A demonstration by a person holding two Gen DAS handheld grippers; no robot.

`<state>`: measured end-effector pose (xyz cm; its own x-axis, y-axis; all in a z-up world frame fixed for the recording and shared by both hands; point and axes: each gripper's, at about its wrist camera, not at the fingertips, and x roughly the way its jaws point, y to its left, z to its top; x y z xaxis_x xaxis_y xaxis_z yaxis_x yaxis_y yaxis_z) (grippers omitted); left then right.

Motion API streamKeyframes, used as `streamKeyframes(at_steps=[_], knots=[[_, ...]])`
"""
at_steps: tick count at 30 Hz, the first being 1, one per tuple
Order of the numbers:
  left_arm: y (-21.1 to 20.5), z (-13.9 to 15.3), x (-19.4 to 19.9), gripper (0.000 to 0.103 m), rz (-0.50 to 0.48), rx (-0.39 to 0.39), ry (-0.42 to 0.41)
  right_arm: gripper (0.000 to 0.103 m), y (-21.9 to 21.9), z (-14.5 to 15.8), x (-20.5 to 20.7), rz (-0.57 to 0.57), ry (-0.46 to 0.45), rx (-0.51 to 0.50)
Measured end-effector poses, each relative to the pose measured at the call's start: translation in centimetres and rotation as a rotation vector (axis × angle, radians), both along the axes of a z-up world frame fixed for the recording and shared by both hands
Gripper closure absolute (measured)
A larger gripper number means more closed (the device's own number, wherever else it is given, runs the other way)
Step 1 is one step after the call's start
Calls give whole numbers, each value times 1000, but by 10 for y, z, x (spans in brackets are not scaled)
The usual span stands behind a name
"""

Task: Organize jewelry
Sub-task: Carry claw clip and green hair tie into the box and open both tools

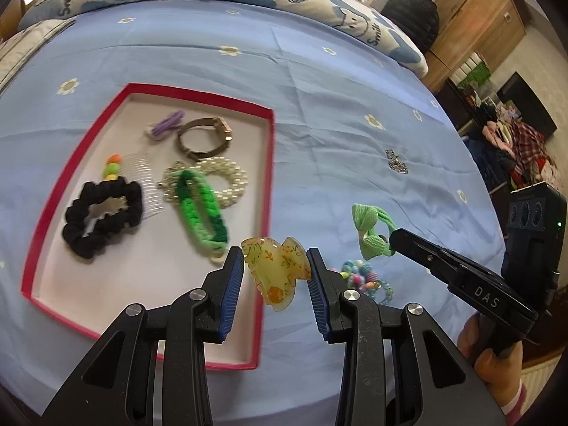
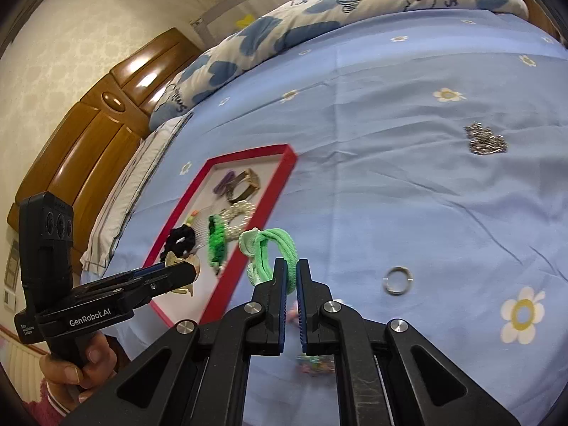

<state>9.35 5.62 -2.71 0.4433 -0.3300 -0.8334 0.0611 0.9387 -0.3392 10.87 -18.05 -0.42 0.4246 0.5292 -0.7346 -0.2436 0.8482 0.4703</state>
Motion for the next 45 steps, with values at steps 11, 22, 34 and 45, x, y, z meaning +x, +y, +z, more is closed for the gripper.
streamKeyframes(at_steps=[11,22,34,45], knots=[[53,-4,-12,69,72,12,0,98,46,5,-1,73,-2,2],[103,-13,-14,69,162,14,12,98,102,-6,2,157,23,-1],[125,-39,-3,69,188,48,60,98,141,-31,15,219,69,-53],[121,-55,0,69,170,90,85,93,155,-45,21,244,78,-119]])
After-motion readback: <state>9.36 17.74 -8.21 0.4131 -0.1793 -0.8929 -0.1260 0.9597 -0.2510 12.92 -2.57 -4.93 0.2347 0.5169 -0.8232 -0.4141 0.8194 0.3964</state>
